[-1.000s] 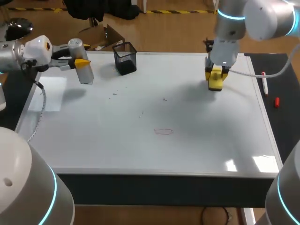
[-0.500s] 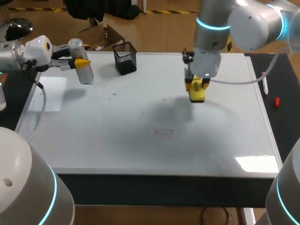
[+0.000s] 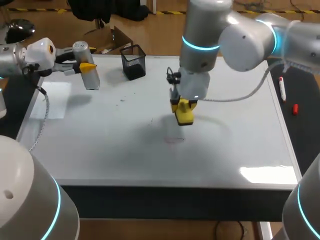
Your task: Pick up the inspection probe, press it on each red-marked spot on the whiteboard one by one, put down the probe, pick up the eraser, and wipe off all the red marks.
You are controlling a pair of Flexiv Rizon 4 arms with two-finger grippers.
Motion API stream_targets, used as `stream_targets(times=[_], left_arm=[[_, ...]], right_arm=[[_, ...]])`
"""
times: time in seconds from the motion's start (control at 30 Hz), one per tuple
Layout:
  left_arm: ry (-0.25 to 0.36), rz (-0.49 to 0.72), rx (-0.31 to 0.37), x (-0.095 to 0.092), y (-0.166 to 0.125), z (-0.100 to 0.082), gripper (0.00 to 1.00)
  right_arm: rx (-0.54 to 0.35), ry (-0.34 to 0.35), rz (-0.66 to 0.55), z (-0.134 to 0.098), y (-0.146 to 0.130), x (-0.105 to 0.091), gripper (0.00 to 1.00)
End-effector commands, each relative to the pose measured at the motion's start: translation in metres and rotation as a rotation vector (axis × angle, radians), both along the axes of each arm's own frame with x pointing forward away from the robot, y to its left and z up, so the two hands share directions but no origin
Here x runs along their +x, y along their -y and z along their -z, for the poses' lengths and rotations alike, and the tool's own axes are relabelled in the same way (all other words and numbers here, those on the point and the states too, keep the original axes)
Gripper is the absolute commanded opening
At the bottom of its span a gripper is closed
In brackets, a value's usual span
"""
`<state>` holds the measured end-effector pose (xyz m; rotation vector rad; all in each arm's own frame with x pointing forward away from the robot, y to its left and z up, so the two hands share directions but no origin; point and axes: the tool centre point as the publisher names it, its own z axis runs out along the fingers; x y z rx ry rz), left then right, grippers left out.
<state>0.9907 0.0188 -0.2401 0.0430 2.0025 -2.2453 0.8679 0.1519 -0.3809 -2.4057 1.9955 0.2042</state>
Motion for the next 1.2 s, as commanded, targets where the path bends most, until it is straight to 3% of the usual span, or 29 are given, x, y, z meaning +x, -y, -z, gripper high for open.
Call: stream_targets(times=[0.03,0.3,0.93,1.2], left_arm=[[0.002,-0.001,0.001,0.0,0.0,-0.001,0.0],[0.002,-0.001,0.001,0.0,0.0,-0.001,0.0],[0.002,-0.001,0.001,0.0,0.0,-0.001,0.0],[0.002,-0.001,0.001,0.0,0.0,-0.001,0.0]], right_arm=[[-0.015,-0.011,-0.016,0.011,-0.015,-0.011,0.0],[0.002,-0.049,-0.05,0.017,-0.026,-0.028,0.0],[0.01,-0.033,-0.044,0.01,-0.023,-0.021,0.0],[-0.005,-0.026,-0.082,0.017,-0.048,-0.042,0.0]])
